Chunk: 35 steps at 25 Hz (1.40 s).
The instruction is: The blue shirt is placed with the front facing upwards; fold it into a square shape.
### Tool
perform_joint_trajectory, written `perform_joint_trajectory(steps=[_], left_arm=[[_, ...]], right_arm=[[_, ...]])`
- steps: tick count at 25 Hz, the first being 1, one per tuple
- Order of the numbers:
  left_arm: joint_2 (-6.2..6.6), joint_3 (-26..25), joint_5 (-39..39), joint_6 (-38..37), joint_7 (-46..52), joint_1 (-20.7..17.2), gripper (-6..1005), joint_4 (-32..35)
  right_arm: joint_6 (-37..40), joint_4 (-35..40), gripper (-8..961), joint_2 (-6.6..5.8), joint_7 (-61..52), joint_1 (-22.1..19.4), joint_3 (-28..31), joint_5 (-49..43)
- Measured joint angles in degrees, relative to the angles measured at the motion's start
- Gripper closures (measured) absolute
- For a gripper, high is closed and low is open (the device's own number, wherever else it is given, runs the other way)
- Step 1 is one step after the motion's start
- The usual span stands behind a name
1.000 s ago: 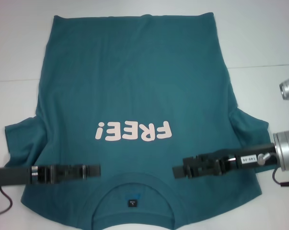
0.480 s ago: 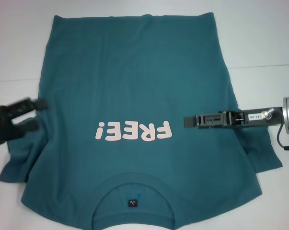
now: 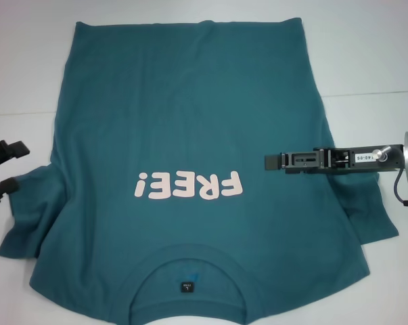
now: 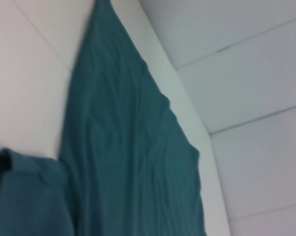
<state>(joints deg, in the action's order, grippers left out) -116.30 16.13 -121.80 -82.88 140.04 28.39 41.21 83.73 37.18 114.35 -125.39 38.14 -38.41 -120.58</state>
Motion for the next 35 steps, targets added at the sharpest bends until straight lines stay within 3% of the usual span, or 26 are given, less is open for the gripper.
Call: perform_joint_trajectory(steps=[19,35], left_arm=[[0.02,0.5,-8.6,8.6,0.1,0.1,70,-0.6],[0.01,0.5,-8.8,13.2,-0.6,0.2,74,-5.8]], right_arm=[[-3.0,-0.1,39,-0.70,0.0,-0.2,0.0,-0.1],[-3.0,-0.3,39,-0.71,0.0,-0.4,0.0,0.0]])
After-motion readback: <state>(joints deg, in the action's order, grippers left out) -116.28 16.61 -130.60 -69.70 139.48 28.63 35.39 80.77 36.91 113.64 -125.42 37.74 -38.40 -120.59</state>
